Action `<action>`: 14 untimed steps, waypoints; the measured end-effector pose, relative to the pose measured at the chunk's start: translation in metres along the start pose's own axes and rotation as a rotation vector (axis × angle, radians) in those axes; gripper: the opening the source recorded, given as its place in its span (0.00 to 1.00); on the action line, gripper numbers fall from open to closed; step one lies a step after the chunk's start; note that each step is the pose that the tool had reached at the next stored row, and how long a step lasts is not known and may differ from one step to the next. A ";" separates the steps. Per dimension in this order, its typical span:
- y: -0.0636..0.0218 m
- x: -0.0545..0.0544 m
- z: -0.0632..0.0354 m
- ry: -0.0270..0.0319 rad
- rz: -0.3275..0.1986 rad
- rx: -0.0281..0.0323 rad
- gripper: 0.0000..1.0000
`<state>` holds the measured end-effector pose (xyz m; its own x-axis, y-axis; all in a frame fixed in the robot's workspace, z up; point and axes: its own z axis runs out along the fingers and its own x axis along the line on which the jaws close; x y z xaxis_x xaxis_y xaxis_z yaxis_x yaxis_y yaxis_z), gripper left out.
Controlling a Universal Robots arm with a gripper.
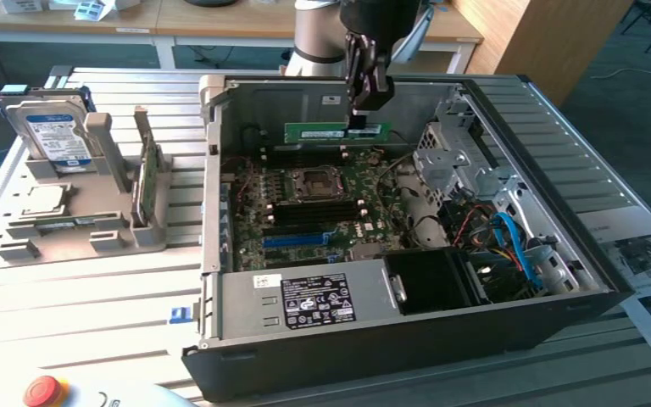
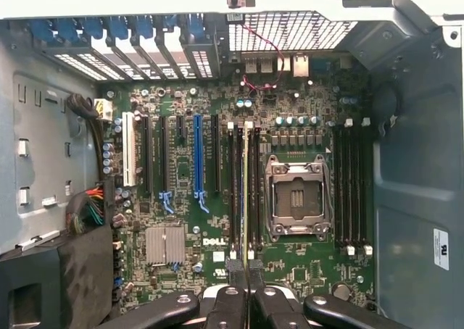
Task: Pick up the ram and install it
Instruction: 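Pick up the ram and move it above insertion slot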
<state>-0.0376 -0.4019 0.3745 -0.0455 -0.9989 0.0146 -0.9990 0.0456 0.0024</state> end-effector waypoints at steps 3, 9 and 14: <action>0.0000 0.000 0.0004 0.0004 0.000 -0.0001 0.12; 0.0007 0.000 0.0008 0.0000 0.000 0.0028 0.12; 0.0008 0.000 0.0009 0.0000 0.001 0.0032 0.12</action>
<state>-0.0384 -0.4019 0.3736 -0.0461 -0.9988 0.0146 -0.9989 0.0461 -0.0007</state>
